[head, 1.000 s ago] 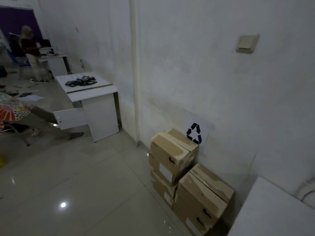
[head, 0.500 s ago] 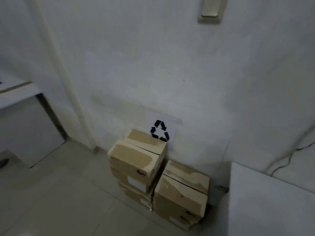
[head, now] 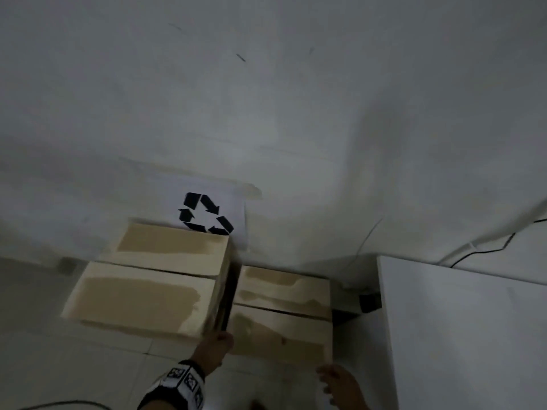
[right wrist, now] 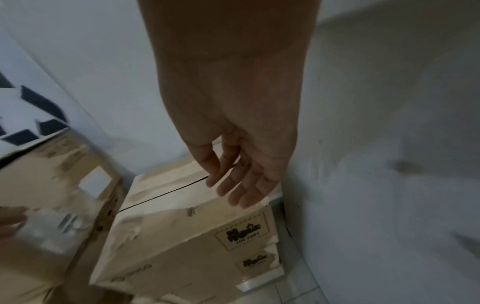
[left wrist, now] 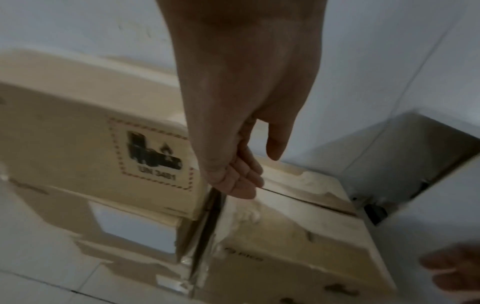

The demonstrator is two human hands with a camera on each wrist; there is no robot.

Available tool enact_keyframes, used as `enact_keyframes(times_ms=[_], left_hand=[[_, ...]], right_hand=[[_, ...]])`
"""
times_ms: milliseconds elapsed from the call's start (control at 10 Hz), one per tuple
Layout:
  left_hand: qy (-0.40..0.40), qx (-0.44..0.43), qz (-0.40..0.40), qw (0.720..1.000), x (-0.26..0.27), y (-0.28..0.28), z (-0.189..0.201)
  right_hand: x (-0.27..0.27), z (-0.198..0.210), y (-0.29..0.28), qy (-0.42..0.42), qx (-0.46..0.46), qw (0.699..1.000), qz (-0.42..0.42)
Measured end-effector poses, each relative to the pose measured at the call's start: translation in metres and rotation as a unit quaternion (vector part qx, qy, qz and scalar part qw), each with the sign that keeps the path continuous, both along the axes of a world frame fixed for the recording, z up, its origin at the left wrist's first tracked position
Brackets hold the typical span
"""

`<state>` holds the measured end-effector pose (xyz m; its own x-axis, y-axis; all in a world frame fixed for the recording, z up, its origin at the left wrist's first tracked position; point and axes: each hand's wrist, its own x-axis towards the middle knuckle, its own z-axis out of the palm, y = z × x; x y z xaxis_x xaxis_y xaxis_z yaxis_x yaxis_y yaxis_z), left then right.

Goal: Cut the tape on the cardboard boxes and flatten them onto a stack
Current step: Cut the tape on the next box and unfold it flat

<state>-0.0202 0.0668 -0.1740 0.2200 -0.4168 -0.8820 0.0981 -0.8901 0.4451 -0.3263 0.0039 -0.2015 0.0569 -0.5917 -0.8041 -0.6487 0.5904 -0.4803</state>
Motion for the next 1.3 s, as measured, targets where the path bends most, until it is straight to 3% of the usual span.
enact_keyframes(times_ms=[100,200,300,400,500,600,700,800,900,1000,1200,1300], left_hand=[[-0.052,-0.016,0.013,0.998,-0.005,-0.044,-0.062],[-0.038,0.017,0.062,0.997,-0.004,-0.062,-0.109],[-0.052,0.039,0.102,0.993,0.002,-0.063,-0.178],[-0.062,-0.001,0.116,0.991,0.001,-0.070,-0.179],[-0.093,-0.030,0.096,0.990,0.003,-0.081,-0.161],[-0.094,-0.026,0.079,0.992,0.007,-0.084,-0.178],[-0.120,-0.043,0.057,0.990,-0.002,-0.092,-0.144],[-0.121,-0.052,0.090,0.987,-0.011,-0.094,-0.130],[-0.100,-0.065,0.131,0.984,-0.010,-0.090,-0.132],[-0.065,-0.055,0.178,0.980,-0.006,-0.079,-0.108],[-0.067,-0.087,0.122,0.986,-0.008,-0.051,-0.043],[-0.062,-0.108,0.137,0.983,-0.011,-0.038,-0.005]], right_hand=[[-0.001,-0.035,-0.039,0.071,-0.048,0.996,0.031],[-0.004,-0.063,-0.068,0.081,-0.082,0.993,0.014],[0.003,-0.080,-0.096,0.066,-0.052,0.996,-0.018],[0.010,-0.094,-0.111,0.032,-0.011,0.997,-0.065],[0.017,-0.104,-0.117,0.009,0.007,0.997,-0.080],[0.022,-0.114,-0.120,-0.020,0.020,0.992,-0.120],[0.022,-0.113,-0.117,-0.035,0.011,0.991,-0.132],[0.024,-0.109,-0.116,-0.033,0.010,0.987,-0.154],[0.026,-0.092,-0.120,0.001,0.004,0.988,-0.156],[0.019,-0.069,-0.115,0.030,-0.017,0.990,-0.139],[0.011,-0.002,-0.099,0.055,-0.027,0.991,-0.115],[0.008,0.034,-0.086,0.038,-0.029,0.992,-0.116]])
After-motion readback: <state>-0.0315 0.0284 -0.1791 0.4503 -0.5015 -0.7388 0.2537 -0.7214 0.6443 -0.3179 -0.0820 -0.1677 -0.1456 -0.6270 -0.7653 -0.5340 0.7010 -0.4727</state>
